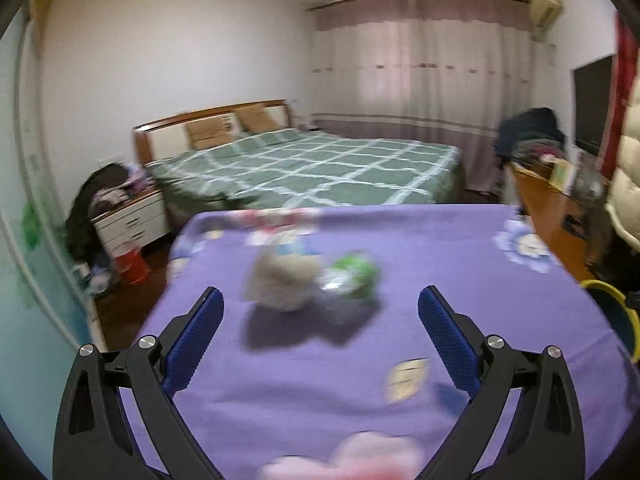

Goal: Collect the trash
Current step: 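Move the right gripper to the green-lidded clear jar and grasp it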

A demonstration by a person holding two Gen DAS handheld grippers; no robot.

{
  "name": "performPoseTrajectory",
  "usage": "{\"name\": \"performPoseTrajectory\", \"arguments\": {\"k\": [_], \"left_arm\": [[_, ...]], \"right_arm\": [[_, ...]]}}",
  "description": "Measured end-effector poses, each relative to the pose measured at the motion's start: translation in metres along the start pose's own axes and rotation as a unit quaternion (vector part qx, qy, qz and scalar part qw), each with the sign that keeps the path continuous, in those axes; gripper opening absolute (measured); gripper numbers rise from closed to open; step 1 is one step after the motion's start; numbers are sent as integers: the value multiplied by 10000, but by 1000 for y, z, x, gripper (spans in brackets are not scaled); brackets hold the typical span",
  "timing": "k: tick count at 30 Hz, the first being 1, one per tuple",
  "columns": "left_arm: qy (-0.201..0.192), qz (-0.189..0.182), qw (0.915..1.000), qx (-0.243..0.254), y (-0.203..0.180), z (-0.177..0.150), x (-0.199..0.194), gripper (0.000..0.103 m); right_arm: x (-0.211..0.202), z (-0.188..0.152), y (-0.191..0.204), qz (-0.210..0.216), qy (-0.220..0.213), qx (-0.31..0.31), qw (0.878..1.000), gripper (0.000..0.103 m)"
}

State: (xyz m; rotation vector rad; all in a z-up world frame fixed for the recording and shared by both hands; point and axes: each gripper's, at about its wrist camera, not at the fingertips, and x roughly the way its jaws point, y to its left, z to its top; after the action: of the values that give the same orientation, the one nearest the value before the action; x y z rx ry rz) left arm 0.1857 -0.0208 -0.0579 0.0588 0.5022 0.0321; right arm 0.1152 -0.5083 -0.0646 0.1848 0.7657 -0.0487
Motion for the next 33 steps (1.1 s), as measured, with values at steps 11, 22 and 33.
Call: {"name": "performPoseTrajectory", "arguments": {"k": [11, 22, 33], "left_arm": [[164, 658, 9971, -358, 94, -35, 9, 96], [198, 618, 9964, -541, 101, -39, 19, 96], [202, 701, 9952, -646, 97, -37, 17, 96]], "right_arm": [[44, 24, 143, 992, 282, -997, 9897, 49], [94, 28, 247, 1852, 624, -1884, 9625, 60], [129, 36, 306, 1983, 569, -2794, 9378, 87]]}}
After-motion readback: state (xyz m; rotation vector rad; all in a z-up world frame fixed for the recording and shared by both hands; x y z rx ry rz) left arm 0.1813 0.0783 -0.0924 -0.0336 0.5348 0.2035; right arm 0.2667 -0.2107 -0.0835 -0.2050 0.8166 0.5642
